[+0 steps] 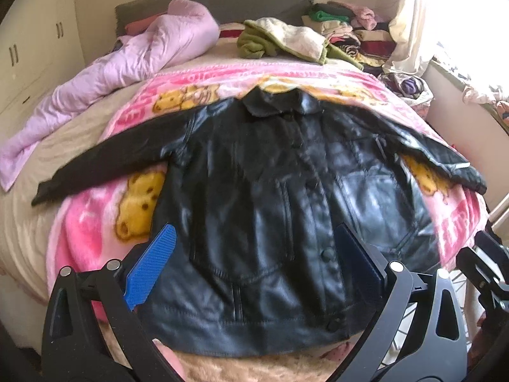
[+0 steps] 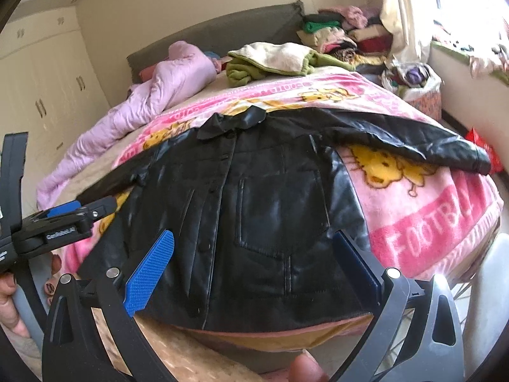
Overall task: Fold large clothes
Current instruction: 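Move the right gripper to the cuff of the sleeve nearest it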
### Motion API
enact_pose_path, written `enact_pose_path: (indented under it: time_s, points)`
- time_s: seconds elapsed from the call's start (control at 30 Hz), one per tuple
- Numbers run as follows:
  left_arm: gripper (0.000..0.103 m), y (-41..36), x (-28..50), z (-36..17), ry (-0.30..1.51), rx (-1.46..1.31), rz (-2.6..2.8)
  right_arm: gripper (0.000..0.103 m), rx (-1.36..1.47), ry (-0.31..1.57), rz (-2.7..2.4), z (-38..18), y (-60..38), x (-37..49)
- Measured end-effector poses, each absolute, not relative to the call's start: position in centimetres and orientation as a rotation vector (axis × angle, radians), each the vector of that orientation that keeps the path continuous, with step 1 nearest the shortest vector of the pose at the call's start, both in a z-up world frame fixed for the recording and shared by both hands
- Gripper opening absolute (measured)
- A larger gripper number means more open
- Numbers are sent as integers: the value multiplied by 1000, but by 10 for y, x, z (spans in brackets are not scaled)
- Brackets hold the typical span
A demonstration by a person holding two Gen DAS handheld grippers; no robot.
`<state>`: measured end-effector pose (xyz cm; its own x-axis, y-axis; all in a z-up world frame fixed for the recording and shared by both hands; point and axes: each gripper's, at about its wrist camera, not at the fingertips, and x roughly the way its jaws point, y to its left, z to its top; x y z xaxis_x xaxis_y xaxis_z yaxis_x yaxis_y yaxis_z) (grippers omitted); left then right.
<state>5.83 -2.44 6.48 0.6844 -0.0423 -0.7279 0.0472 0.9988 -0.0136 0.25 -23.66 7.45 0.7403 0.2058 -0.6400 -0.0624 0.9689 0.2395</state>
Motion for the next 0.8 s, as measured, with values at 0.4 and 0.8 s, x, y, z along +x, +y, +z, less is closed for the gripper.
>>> enact_pose_path:
  time_s: [0.4,0.8]
  points:
    - [94,-40,107,113,780,-36,-82,99,312,680,103,103,-278,38]
    - [94,-80,142,146,743,-41,-138,99,438,614,76,139,-311,64]
